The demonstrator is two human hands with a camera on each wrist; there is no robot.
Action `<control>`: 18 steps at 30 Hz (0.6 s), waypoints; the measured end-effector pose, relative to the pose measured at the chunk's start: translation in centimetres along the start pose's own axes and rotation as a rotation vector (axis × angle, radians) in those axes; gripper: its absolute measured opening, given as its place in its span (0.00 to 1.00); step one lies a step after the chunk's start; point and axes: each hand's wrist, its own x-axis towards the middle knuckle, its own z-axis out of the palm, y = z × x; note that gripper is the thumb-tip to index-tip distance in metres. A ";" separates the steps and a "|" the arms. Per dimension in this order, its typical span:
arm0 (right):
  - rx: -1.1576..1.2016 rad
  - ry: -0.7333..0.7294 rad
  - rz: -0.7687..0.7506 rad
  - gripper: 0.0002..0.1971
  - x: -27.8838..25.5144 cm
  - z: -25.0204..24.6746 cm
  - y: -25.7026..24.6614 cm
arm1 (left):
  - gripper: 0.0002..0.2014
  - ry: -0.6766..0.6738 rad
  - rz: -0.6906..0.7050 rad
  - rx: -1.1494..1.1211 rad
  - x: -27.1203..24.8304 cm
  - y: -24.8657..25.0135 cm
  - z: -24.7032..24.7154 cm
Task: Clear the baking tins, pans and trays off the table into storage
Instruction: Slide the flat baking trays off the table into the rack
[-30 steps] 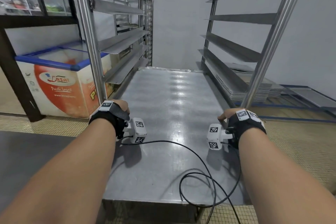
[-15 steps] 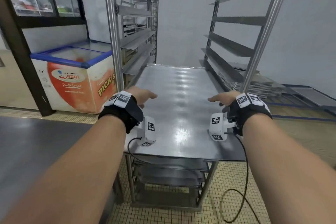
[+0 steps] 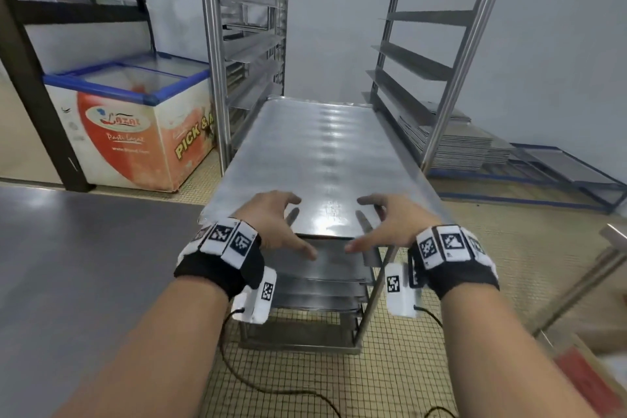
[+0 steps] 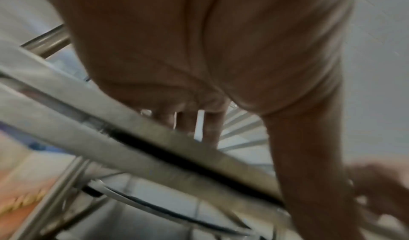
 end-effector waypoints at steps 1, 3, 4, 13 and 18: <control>-0.071 0.055 -0.013 0.55 0.2 1.1 0.5 | 0.53 0.040 0.018 0.084 0.0 -0.3 0.7; -0.230 0.223 -0.079 0.40 0.8 2.8 1.3 | 0.39 0.178 0.067 0.274 0.2 -0.7 1.8; -0.302 0.307 -0.120 0.33 0.9 3.5 1.5 | 0.35 0.242 0.086 0.357 0.2 -0.7 2.2; -0.494 0.470 -0.196 0.23 4.1 4.4 2.1 | 0.29 0.353 0.080 0.480 3.1 -0.6 2.9; -0.464 0.508 -0.188 0.19 8.1 3.5 2.5 | 0.29 0.342 0.056 0.469 6.5 0.0 2.0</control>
